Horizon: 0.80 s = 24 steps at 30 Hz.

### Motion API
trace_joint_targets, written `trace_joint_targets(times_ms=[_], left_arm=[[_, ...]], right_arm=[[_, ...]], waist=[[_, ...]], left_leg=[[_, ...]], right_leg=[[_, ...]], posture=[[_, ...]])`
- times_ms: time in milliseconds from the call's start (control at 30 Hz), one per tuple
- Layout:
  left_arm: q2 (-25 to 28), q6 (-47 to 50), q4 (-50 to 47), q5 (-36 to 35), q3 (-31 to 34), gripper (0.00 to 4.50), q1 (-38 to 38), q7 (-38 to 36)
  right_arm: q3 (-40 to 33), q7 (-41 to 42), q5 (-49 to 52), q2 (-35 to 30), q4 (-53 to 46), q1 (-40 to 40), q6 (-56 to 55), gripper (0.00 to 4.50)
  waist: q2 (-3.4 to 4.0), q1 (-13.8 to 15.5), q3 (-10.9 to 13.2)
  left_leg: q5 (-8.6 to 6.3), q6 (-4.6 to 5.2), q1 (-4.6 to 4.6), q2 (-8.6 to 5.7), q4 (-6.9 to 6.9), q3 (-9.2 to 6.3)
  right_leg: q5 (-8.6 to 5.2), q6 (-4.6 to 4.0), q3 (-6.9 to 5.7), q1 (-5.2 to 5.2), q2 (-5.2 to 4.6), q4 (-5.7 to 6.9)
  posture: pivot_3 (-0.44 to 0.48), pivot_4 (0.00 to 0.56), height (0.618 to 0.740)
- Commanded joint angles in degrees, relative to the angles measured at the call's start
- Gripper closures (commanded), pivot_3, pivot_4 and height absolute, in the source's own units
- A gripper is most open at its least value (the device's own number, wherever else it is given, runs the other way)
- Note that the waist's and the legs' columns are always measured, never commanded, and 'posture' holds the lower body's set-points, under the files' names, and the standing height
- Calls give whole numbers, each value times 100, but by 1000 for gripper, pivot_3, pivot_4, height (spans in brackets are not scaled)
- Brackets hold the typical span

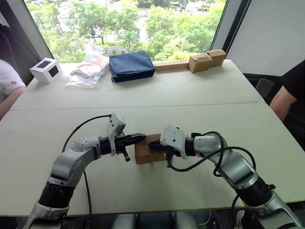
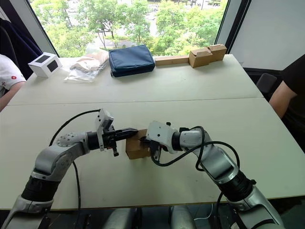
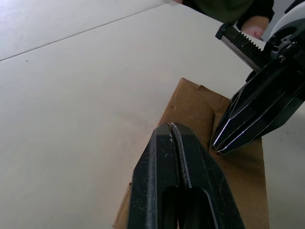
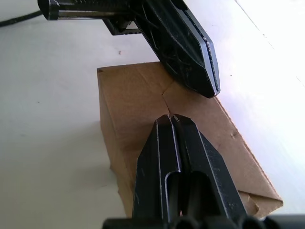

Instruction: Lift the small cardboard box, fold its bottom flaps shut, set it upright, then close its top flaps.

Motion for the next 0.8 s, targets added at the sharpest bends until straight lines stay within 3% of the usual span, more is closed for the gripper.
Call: trace_joint_targets(times_ms=[33,267,433,800], left_arm=[[26,-26,23,69,-19,4487,70,-35],[142,583,-704,-624,560,4487,-15,135],[466,527,-996,-381,248,4487,54,-41],[340,196,-799,129,-289,4487,110,23]], right_arm=[[-543,-32,474,77,-339,36,251,4500],[-1080,-345,756,192,-153,36,389,4500],[-891,-400,672,207,-20,53,257,4500],[-365,-402,282,66,168,201,-40,4500]], waist=[[0,-6,0],[0,-12,1],[0,-14,1],[0,-12,1]], left_leg=[[0,0,0,0,-2,0],[0,0,-1,2,-13,0],[3,-4,0,2,-25,1],[9,-14,4,1,-47,2]], right_leg=[[0,0,0,1,-1,-3],[1,1,0,0,-2,-17],[1,1,0,1,-1,-27],[3,-1,-1,3,1,-44]], posture=[[0,150,737],[0,150,737],[0,150,737],[0,150,737]])
